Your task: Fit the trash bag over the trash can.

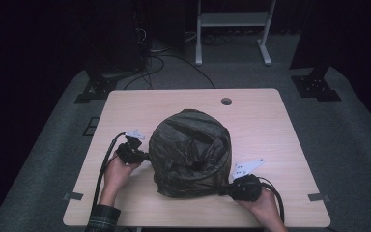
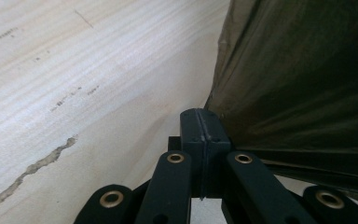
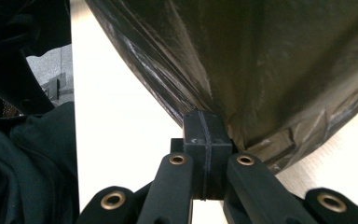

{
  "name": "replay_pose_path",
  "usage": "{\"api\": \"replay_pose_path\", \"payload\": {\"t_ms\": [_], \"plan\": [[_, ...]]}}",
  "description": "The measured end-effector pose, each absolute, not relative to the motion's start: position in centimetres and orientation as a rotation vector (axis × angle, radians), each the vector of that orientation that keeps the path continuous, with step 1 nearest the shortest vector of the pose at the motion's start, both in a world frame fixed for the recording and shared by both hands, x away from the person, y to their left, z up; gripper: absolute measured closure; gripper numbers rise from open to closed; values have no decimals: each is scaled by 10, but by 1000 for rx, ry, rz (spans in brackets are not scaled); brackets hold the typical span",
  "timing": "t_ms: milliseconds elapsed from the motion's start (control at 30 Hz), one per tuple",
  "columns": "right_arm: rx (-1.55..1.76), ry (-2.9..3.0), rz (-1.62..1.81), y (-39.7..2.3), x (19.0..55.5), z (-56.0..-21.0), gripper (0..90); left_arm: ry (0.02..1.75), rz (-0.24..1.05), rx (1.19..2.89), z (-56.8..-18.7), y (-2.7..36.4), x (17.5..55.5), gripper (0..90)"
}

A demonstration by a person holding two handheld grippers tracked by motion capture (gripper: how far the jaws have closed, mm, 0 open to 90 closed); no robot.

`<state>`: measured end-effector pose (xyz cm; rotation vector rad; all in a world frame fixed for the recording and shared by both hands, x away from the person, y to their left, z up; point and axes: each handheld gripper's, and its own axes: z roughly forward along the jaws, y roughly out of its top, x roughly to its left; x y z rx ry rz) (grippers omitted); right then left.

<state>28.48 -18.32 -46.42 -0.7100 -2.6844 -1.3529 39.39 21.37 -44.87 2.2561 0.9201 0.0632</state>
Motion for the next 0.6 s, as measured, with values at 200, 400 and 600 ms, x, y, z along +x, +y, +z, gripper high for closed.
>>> {"api": "replay_pose_path", "payload": {"t_ms": [200,400,600], "plan": [[-731,-2673,-1411,-190,284,-459,759,892,72,2163,-441,221,389,781],[-802,-2679,-1459,-205,283,-448,490,863,123,2091,-428,232,379,443],[-828,-2679,-1531,-225,279,-432,314,841,197,2096,-424,241,366,150]]}}
